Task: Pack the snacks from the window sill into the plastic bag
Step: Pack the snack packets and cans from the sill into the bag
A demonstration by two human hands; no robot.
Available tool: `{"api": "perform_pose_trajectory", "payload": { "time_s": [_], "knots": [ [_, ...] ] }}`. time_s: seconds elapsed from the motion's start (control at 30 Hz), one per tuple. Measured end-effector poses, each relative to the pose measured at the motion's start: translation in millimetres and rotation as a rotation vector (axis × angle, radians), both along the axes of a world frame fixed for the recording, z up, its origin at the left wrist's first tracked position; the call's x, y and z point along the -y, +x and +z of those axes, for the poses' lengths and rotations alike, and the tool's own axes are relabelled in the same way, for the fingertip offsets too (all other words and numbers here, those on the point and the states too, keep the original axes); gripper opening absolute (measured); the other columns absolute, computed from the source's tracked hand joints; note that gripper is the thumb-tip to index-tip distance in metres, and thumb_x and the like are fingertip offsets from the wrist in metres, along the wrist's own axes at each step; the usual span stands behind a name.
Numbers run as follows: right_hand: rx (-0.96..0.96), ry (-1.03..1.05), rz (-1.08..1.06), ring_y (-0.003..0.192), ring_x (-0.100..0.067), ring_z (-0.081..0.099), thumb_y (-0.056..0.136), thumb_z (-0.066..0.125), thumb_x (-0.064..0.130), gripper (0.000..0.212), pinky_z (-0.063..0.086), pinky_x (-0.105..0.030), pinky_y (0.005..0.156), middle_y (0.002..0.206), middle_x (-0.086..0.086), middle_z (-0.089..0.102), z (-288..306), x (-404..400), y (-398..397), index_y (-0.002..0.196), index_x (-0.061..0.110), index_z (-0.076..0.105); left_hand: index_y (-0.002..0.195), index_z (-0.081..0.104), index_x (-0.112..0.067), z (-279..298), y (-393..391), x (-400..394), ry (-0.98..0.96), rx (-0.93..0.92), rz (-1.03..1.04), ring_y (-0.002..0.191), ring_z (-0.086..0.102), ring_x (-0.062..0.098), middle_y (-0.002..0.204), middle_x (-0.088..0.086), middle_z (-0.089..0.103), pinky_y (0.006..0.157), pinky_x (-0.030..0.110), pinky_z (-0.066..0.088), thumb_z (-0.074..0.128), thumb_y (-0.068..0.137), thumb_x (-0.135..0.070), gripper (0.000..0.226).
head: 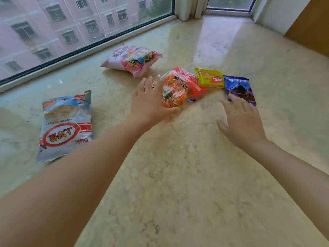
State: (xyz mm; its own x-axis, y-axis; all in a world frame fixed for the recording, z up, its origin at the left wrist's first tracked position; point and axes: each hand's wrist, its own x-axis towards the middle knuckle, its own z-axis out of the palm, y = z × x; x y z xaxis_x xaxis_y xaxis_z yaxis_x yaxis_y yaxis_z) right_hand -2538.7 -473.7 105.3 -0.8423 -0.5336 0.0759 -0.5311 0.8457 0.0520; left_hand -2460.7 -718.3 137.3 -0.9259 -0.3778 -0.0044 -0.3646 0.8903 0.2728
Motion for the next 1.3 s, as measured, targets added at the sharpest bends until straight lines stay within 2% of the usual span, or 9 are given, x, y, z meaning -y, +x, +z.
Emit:
{"api": "perform_pose_trajectory", "payload": {
  "time_s": [0.23, 0.4, 0.67, 0.8, 0.9, 1.03, 1.13, 1.2, 1.3],
  "knots": [
    [0.064, 0.052, -0.139, 0.146, -0.030, 0.008, 0.093, 0.042, 0.048, 0.072, 0.015, -0.057, 0.113, 0.160, -0.010, 0.008, -15, 13, -33, 0.152, 0.021, 0.011, 0.149, 0.014, -0.035, -11, -57, -8, -0.139, 0.026, -0.077, 0.146, 0.010, 0.031, 0.158, 0.013, 0.015, 0.114, 0.052, 0.015, 0.057, 0.062, -0.083, 0.108],
    [0.238, -0.007, -0.326, 0.147, -0.030, -0.006, 0.080, 0.043, 0.074, 0.094, 0.011, -0.068, 0.107, 0.161, -0.004, -0.008, -15, 16, -55, 0.152, 0.033, -0.002, 0.150, 0.004, -0.035, -19, -64, -3, -0.151, 0.092, -0.033, 0.140, 0.023, 0.034, 0.153, 0.013, 0.023, 0.108, 0.058, 0.021, 0.063, 0.059, -0.080, 0.118],
    [0.189, -0.094, -0.152, 0.143, -0.028, 0.018, 0.073, 0.046, 0.077, 0.082, 0.025, -0.052, 0.106, 0.158, -0.001, 0.019, -22, 13, -22, 0.141, 0.033, 0.034, 0.149, 0.007, -0.032, -22, -3, 48, -0.146, 0.040, 0.240, 0.126, 0.041, 0.038, 0.140, 0.016, 0.040, 0.099, 0.055, 0.031, 0.066, 0.062, -0.072, 0.112],
    [-0.019, -0.272, 0.042, 0.119, -0.023, 0.051, 0.076, 0.043, 0.067, 0.063, 0.035, -0.045, 0.093, 0.133, 0.002, 0.053, -28, 12, -1, 0.124, 0.028, 0.054, 0.151, 0.003, -0.027, -25, 5, 55, -0.207, 0.010, 0.267, 0.143, 0.015, 0.031, 0.155, 0.012, 0.014, 0.110, 0.055, 0.016, 0.059, 0.080, -0.059, 0.096],
    [-0.075, -0.423, -0.043, 0.112, -0.026, 0.052, 0.082, 0.050, 0.054, 0.052, 0.036, -0.044, 0.092, 0.126, -0.001, 0.054, -27, 18, -17, 0.125, 0.024, 0.053, 0.151, 0.018, -0.029, -28, -12, 44, -0.230, -0.066, 0.042, 0.147, 0.002, 0.018, 0.160, 0.000, 0.009, 0.116, 0.047, 0.004, 0.050, 0.091, -0.045, 0.070],
    [0.169, -0.523, -0.306, 0.128, -0.031, 0.038, 0.086, 0.056, 0.052, 0.067, 0.033, -0.043, 0.104, 0.141, -0.009, 0.042, -29, 31, -43, 0.143, 0.020, 0.037, 0.151, 0.020, -0.029, -42, -39, 19, -0.275, 0.098, -0.227, 0.148, -0.001, 0.015, 0.160, -0.003, 0.015, 0.117, 0.042, -0.003, 0.028, 0.100, -0.049, 0.056],
    [0.260, -0.519, -0.273, 0.126, -0.026, 0.041, 0.085, 0.058, 0.054, 0.066, 0.034, -0.041, 0.102, 0.137, -0.004, 0.048, -31, 40, -46, 0.141, 0.023, 0.041, 0.150, 0.024, -0.031, -47, -48, 7, -0.215, 0.115, -0.240, 0.146, 0.016, 0.019, 0.156, 0.002, 0.027, 0.116, 0.043, 0.008, 0.023, 0.101, -0.049, 0.052],
    [0.284, -0.610, -0.230, 0.122, -0.023, 0.044, 0.081, 0.068, 0.048, 0.063, 0.038, -0.040, 0.100, 0.131, -0.002, 0.052, -32, 42, -45, 0.135, 0.025, 0.046, 0.144, 0.037, -0.033, -47, -48, 6, -0.266, 0.014, -0.233, 0.133, 0.035, 0.024, 0.142, 0.005, 0.045, 0.106, 0.040, 0.022, 0.027, 0.099, -0.051, 0.050],
    [0.405, -0.865, -0.318, 0.106, -0.016, 0.054, 0.065, 0.084, 0.034, 0.074, 0.046, -0.036, 0.093, 0.115, 0.003, 0.057, -27, 44, -48, 0.128, 0.028, 0.046, 0.138, 0.045, -0.029, -40, -52, 7, -0.275, 0.040, -0.188, 0.121, 0.040, 0.028, 0.127, 0.007, 0.053, 0.095, 0.038, 0.030, 0.048, 0.089, -0.059, 0.057]
  ]
}}
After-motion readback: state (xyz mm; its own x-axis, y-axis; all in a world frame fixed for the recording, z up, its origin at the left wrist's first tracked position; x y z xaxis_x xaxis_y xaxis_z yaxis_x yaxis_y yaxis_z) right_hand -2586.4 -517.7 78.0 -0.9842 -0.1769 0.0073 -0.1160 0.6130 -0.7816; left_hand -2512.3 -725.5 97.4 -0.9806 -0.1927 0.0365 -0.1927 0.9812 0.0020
